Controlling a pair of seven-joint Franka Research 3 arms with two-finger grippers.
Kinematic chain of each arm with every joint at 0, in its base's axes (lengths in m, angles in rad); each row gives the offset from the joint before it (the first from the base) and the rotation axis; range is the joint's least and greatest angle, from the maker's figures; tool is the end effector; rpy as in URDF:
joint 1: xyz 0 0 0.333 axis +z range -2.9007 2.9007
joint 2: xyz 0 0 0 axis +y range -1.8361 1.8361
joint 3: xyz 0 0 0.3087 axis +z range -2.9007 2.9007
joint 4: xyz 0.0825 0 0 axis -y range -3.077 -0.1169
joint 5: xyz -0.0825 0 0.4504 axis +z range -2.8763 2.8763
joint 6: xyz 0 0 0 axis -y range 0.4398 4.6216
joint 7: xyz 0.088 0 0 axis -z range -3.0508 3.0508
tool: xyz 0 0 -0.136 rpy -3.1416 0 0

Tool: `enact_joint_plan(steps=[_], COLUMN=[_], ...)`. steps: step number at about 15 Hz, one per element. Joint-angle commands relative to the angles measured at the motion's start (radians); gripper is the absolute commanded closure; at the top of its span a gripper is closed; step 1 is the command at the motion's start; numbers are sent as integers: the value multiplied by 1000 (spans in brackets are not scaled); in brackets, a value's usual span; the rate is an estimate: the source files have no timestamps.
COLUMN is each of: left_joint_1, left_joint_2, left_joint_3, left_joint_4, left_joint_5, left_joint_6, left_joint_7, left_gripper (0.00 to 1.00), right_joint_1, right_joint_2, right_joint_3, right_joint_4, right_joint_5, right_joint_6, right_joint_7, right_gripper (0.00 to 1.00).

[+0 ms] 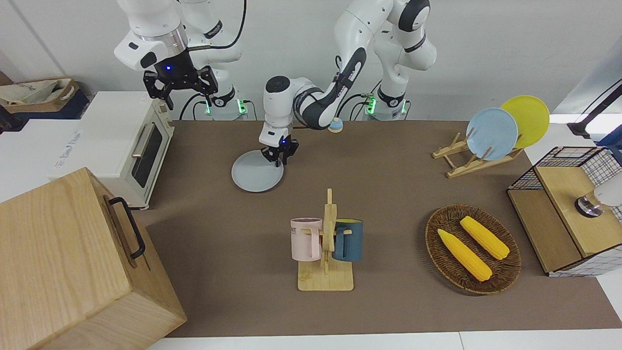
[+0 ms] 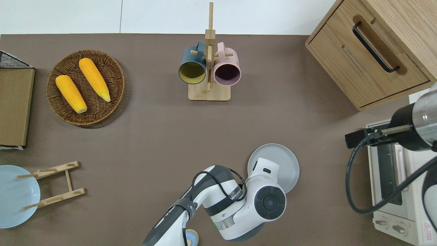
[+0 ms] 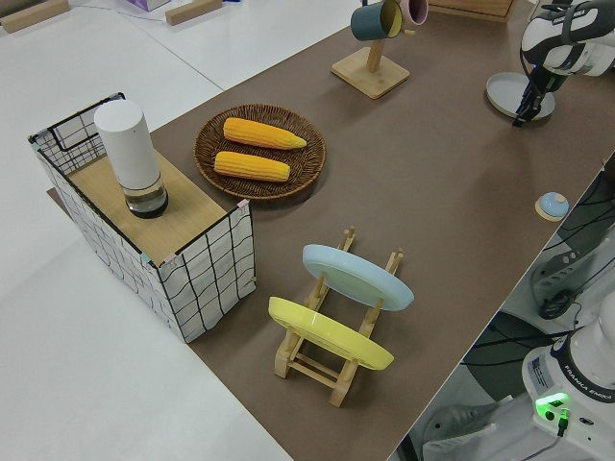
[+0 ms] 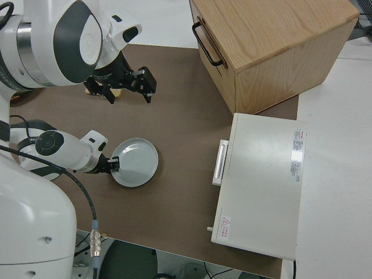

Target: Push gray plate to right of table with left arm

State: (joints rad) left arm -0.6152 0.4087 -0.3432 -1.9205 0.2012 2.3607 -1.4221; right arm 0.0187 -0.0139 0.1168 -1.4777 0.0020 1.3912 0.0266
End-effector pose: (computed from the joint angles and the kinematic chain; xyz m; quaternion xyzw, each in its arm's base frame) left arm 0.3966 -0.5494 0.2156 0.9838 0.1764 0.0172 0.0264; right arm 0.5896 0.0812 0.6309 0.9979 0.0545 -0.0362 0.0028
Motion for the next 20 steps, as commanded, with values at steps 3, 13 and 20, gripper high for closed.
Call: enact_joint_plan(steps=[3,13,20], left_joint_1=[-8,201,422], left_joint_2=[12,-102,-252], left_joint_3=[15,15,29], left_joint_4=[58,267,284], left_joint_5=[20,-14,-81], left_joint_6=[-79,-501,-682], left_joint_7=[-11,375,822], left_gripper=[66,7,7], right_joint_1=[-20,-20,-20], right_joint_2=[-3,-3,-3], right_joint_3=[14,14,14], right_joint_4=[8,8,8], right_joint_5=[10,10,10], right_joint_6=[-15,-15,-15], right_joint_7=[2,1,1], right_gripper=[17,17,17])
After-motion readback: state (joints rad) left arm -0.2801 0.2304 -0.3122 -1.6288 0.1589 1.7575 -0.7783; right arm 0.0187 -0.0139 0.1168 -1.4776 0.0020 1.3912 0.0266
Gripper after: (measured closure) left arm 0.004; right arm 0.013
